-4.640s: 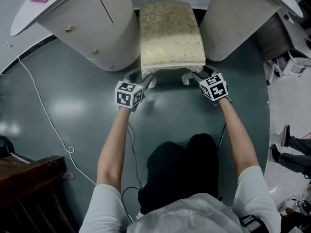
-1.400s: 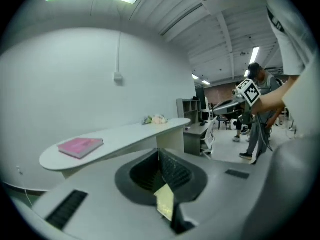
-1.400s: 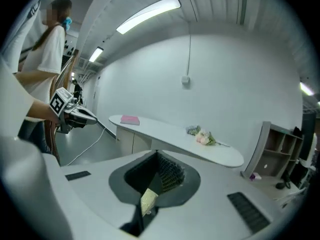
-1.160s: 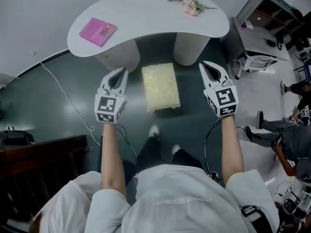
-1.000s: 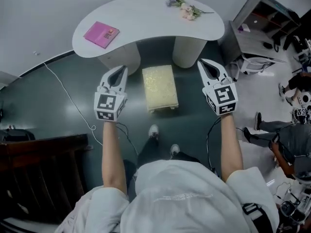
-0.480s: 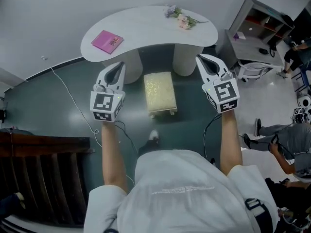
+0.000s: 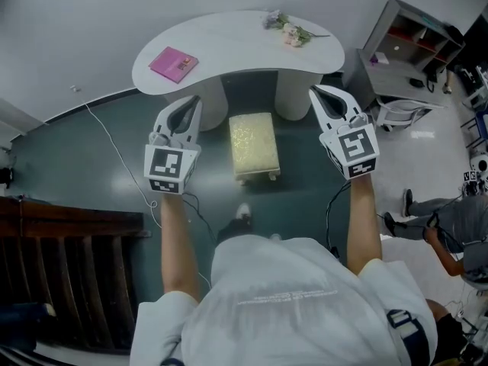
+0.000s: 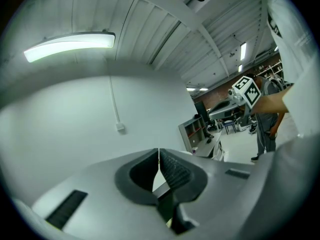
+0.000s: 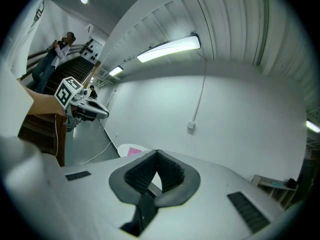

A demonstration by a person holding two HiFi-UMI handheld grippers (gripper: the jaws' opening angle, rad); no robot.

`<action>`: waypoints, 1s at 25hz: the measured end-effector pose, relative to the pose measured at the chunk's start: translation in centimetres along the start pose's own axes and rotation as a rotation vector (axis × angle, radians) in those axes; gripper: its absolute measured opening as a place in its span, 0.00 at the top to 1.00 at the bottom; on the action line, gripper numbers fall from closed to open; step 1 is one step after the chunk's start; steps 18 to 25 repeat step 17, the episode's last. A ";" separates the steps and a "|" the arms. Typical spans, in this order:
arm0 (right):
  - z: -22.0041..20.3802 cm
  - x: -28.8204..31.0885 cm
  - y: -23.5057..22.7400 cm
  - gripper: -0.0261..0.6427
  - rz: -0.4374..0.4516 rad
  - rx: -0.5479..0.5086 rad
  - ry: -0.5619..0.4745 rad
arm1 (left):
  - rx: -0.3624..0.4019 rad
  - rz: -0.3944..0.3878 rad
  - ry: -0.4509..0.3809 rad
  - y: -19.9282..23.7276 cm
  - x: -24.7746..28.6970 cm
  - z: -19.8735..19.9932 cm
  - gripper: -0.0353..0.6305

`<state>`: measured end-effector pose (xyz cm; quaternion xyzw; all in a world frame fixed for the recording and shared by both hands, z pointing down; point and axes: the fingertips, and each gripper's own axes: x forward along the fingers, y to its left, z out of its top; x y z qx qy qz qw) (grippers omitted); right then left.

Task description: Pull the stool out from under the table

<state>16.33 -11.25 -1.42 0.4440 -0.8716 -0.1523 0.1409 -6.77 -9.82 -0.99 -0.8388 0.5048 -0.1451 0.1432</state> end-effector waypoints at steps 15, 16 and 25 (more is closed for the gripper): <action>0.5 0.1 0.7 0.94 0.023 -0.013 -0.006 | 0.013 0.003 0.013 -0.2 -0.6 0.0 0.91; 0.4 0.1 0.7 0.94 0.023 -0.013 -0.005 | 0.013 0.001 0.013 -0.3 -0.6 0.0 0.91; 0.3 0.0 0.8 0.94 0.024 -0.013 -0.004 | 0.014 0.000 0.013 -0.5 -0.7 0.0 0.91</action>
